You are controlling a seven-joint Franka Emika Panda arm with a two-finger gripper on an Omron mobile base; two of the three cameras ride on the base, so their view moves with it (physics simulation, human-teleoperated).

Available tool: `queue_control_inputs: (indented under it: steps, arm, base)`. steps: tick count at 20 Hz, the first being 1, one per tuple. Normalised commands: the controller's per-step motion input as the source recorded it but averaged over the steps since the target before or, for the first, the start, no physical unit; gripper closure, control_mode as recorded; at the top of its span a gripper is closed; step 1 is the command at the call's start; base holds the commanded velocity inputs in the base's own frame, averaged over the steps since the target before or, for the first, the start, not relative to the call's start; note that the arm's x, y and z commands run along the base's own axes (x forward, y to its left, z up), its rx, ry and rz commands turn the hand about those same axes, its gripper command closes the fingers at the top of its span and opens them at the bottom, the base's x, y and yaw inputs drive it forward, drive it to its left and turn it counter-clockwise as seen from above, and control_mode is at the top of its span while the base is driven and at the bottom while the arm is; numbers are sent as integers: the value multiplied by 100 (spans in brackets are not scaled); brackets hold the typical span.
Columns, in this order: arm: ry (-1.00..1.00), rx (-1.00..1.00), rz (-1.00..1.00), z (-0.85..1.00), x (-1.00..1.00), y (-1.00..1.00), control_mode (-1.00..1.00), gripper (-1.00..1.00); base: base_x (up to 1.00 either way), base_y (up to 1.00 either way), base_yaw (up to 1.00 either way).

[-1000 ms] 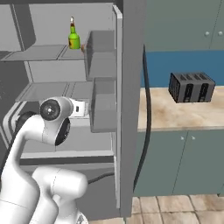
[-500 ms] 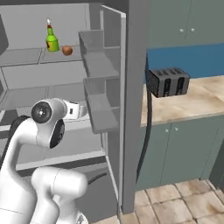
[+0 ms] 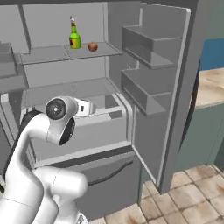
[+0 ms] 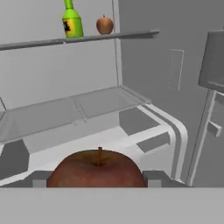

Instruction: Pick the two apples from the fridge and place them on the plate next to the blender to make a fruit smoothie.

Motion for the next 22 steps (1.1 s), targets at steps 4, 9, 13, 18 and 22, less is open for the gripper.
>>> queue_control_inputs:
  steps: [4, 9, 13, 18, 22]
  arm:
    - [0, 0, 0, 0, 0, 0, 100, 100]
    - [0, 0, 0, 0, 0, 0, 100, 100]
    - [0, 0, 0, 0, 0, 0, 100, 100]
    - [0, 0, 0, 0, 0, 0, 100, 100]
    - [0, 0, 0, 0, 0, 0, 100, 100]
  base:
    - [-36, -2, -64]
    - [-17, 0, -90]
    - [-17, 0, -92]
    - [-17, 0, -92]
    - [-16, -3, -90]
